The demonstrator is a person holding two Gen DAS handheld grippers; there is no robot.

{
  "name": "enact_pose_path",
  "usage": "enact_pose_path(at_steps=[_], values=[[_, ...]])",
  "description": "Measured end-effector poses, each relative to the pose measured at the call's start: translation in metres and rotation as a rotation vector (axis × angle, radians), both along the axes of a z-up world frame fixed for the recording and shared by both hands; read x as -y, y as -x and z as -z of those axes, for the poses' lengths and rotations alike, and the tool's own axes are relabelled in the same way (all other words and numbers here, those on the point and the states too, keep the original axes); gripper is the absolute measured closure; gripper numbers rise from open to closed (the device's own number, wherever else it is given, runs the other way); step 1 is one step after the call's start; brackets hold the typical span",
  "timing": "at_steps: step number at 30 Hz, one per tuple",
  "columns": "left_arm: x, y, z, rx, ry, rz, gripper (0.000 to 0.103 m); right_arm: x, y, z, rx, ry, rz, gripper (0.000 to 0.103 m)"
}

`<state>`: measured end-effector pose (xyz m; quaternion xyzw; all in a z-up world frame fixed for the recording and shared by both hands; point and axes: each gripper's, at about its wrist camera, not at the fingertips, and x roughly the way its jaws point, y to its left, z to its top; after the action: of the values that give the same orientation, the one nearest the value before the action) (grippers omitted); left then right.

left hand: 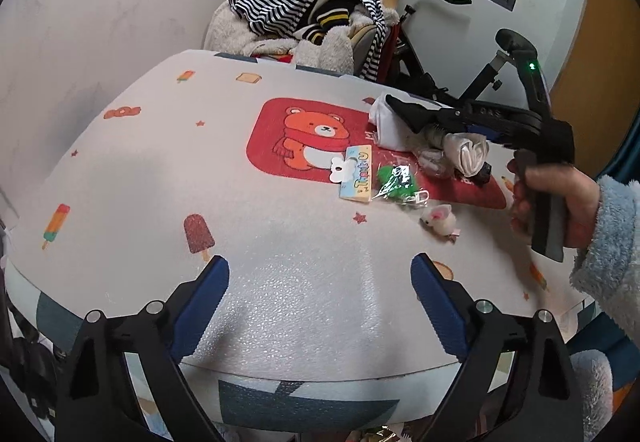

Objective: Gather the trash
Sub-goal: 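Grasp the black glove with the right tool while the left tool reaches the white plastic bag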

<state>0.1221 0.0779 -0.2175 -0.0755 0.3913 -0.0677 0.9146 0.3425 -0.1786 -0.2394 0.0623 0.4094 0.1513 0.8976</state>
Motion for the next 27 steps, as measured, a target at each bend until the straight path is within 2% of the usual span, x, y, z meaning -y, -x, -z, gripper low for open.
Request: enact_pose_path(at_steps=[2,3,4,5,6,8,12,16,19,21,24,27], values=[[0.0,-0.002,0.001,-0.004,0.0,0.002,0.015,0.003,-0.006,0.007,-0.035,-0.058,0.023,0.044],[0.0,-0.003,0.002,-0.005,0.002,0.002,0.015,0.005,-0.008,0.009,-0.048,-0.083,0.033,0.063],[0.0,-0.003,0.002,-0.006,0.005,0.003,0.015,0.009,-0.008,0.008,-0.051,-0.116,0.048,0.077],[0.001,-0.004,0.001,-0.003,0.011,0.005,0.016,0.011,-0.007,0.006,-0.043,-0.147,0.055,0.081],[0.002,-0.005,0.0,-0.002,0.013,0.007,0.016,0.015,-0.004,0.002,-0.027,-0.185,0.063,0.091],[0.005,-0.006,-0.001,-0.001,0.018,0.015,0.018,0.027,0.006,-0.014,0.036,-0.245,0.072,0.092],[0.015,-0.014,-0.008,0.002,0.033,0.041,0.021,0.049,0.029,-0.045,0.143,-0.288,0.078,0.093],[0.034,-0.026,-0.021,0.018,0.043,0.078,0.021,0.074,0.064,-0.075,0.268,-0.233,0.081,0.093],[0.054,-0.038,-0.033,0.027,0.057,0.119,0.021,0.097,0.09,-0.085,0.322,-0.192,0.112,0.093],[0.071,-0.049,-0.039,0.019,0.082,0.151,0.022,0.11,0.104,-0.083,0.329,-0.164,0.135,0.093],[0.096,-0.066,-0.041,-0.011,0.136,0.18,0.024,0.132,0.123,-0.065,0.289,-0.121,0.171,0.093],[0.123,-0.08,-0.042,-0.018,0.126,0.205,0.025,0.152,0.134,-0.038,0.235,-0.056,0.222,0.093]])
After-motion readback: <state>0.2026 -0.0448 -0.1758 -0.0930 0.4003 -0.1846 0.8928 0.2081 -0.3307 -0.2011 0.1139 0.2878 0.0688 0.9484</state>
